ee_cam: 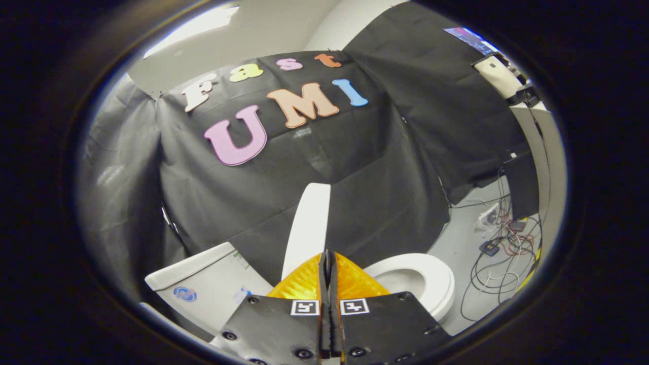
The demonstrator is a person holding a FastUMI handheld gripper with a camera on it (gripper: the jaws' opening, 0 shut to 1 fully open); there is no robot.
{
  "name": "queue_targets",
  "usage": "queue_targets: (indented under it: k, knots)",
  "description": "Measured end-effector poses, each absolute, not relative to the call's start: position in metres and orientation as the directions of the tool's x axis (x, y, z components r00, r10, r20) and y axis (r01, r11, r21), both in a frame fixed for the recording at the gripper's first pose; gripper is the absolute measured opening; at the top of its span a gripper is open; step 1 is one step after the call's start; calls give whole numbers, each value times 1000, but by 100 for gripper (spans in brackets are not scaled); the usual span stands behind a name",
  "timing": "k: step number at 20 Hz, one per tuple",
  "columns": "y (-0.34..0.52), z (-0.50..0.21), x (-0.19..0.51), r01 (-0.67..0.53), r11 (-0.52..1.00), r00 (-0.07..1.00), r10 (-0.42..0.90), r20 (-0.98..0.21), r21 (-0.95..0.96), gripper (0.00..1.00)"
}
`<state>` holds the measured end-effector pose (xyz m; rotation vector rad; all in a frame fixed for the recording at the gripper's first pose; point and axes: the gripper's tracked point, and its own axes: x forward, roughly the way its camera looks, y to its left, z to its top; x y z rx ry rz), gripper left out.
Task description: Open the toilet lid.
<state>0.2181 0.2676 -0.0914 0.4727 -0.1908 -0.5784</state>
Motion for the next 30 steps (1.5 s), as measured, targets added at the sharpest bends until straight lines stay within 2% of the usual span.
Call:
queue_targets:
  k: [5, 10, 18, 20, 23, 30]
  knots:
    - [302, -58, 244, 443, 819, 865, -498, 68, 366, 1]
    - [340, -37, 268, 275, 904, 933, -333, 134, 328, 1]
    - [420, -19, 317, -2, 979, 988, -30, 154, 205, 8]
    - [433, -24, 338, -32, 982, 992, 10, 122, 185, 13]
    - [462, -26, 350, -96, 983, 991, 81, 102, 155, 13]
    - [470, -26, 359, -139, 975, 987, 121, 107, 174, 13]
